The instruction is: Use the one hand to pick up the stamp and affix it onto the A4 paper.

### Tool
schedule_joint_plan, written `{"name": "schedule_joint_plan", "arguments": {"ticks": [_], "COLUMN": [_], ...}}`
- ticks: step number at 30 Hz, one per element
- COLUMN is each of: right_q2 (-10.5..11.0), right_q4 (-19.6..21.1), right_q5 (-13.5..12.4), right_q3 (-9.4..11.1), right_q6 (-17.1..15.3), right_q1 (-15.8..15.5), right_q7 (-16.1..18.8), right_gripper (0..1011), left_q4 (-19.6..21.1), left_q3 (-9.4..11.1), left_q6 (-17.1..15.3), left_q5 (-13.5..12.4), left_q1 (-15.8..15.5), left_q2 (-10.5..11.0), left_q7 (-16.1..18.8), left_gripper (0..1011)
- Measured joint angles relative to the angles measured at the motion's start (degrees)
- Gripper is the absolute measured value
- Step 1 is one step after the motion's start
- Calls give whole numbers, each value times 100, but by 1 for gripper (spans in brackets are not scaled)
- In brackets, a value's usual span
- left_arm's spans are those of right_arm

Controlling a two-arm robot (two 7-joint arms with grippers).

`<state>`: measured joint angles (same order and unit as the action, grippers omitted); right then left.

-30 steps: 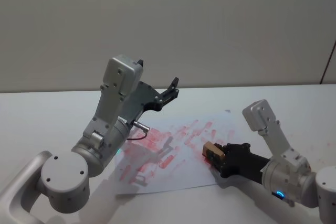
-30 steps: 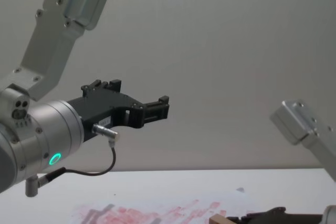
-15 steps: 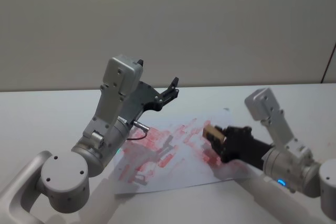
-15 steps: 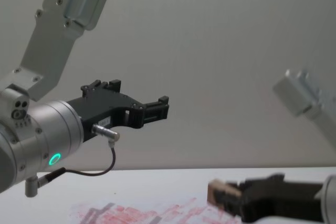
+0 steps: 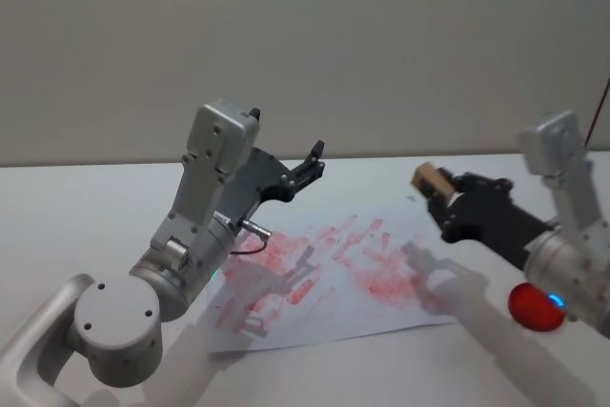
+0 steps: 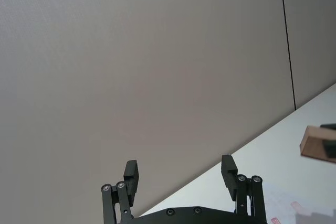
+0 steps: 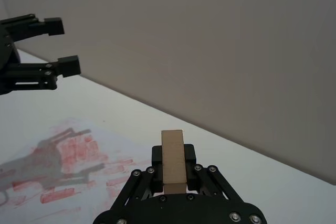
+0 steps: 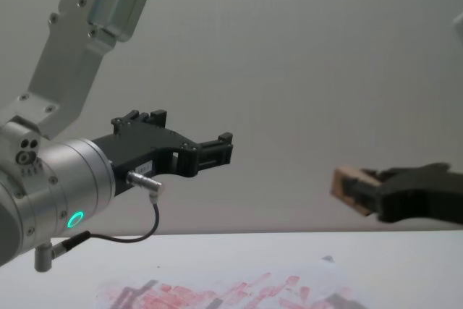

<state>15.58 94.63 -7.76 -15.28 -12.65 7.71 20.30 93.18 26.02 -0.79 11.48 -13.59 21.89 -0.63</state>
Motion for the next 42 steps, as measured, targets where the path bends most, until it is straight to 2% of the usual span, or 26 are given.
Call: {"name": "schedule_joint_plan", "arguments": {"ticks": [2, 10, 12, 21, 31, 42], "right_q2": [114, 395, 523, 856, 1088, 1131], "right_q4": [223, 653, 815, 1107, 1115, 968], "right_q5": [-139, -491, -646, -1047, -1238, -1222], "right_q3": [94, 304, 396, 631, 779, 798], "right_q6": [-51, -260, -370, -744, -1141, -1339], "right_q1": [-145, -543, -742, -1284, -1673, -1779], "right_q7": [-208, -685, -878, -1305, -1545, -1590], "right_gripper": [217, 217, 217, 217, 217, 217], "left_q4": [0, 0, 0, 0, 0, 0], "left_q3": [0, 0, 0, 0, 0, 0], "left_q6": [0, 0, 0, 0, 0, 0], "left_q5": [0, 0, 0, 0, 0, 0], "left_q1": [0, 0, 0, 0, 0, 0], "left_q2": [0, 0, 0, 0, 0, 0], "left_q7": [0, 0, 0, 0, 0, 0], "left_gripper": [1001, 1001, 1001, 1001, 1001, 1001]}}
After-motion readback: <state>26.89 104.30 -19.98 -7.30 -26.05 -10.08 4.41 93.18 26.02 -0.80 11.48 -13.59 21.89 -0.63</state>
